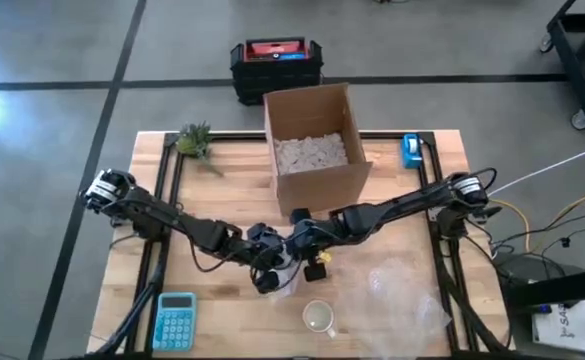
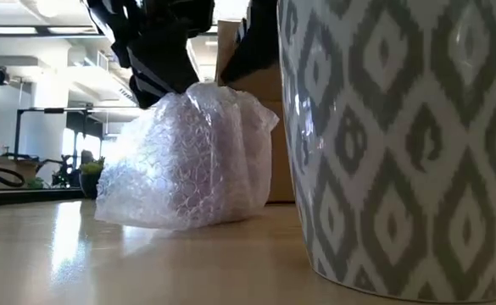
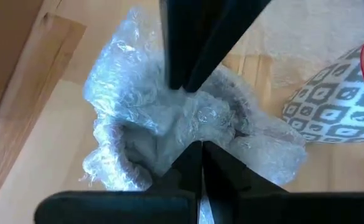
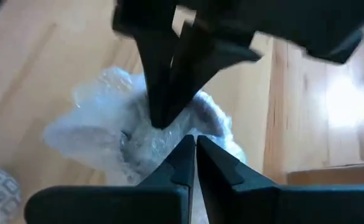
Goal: Wrap mug
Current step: Put the wrapped purple mug into the cardboard box
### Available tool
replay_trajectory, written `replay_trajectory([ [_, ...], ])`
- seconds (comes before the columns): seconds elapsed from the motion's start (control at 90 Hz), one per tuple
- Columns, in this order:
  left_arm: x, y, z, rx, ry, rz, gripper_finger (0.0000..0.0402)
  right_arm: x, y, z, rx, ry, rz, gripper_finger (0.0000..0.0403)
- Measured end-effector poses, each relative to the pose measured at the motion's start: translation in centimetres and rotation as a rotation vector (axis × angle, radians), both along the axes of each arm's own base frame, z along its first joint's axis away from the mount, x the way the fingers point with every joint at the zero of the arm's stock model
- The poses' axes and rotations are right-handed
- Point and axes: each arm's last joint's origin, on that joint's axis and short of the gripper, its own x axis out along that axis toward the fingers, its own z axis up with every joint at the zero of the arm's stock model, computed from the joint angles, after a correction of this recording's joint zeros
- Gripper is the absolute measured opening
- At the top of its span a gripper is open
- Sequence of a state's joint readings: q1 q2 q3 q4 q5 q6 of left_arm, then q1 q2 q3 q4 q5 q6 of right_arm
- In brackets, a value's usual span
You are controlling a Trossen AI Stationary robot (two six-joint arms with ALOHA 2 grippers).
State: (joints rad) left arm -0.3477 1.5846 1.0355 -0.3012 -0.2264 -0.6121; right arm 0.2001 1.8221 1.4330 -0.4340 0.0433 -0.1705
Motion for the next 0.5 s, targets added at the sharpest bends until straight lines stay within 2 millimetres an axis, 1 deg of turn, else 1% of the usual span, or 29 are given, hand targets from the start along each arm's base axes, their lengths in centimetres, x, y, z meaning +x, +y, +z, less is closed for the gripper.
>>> replay_trajectory([
  [0.067,0.0,0.0,0.0,0.0,0.001,-0.001,0.0,-0.4,0.1,0.0,-0.024,0.025,0.03,0.0022],
  [0.144,-0.1,0.0,0.1,0.0,0.0,0.0,0.0,-0.7,0.5,0.4,-0.036,0.018,0.056,0.0051],
  [0.256,-0.1,0.0,0.1,0.0,0.001,-0.001,0.0,-1.1,1.4,0.6,-0.045,0.036,0.086,0.0108],
  [0.4,-0.1,0.0,0.1,0.001,0.001,-0.001,0.0,-1.5,2.8,0.6,-0.096,0.024,0.19,0.0184],
  [0.5,-0.1,0.0,0.1,0.0,0.001,-0.001,0.0,-1.4,3.3,0.1,-0.136,0.023,0.252,0.0225],
])
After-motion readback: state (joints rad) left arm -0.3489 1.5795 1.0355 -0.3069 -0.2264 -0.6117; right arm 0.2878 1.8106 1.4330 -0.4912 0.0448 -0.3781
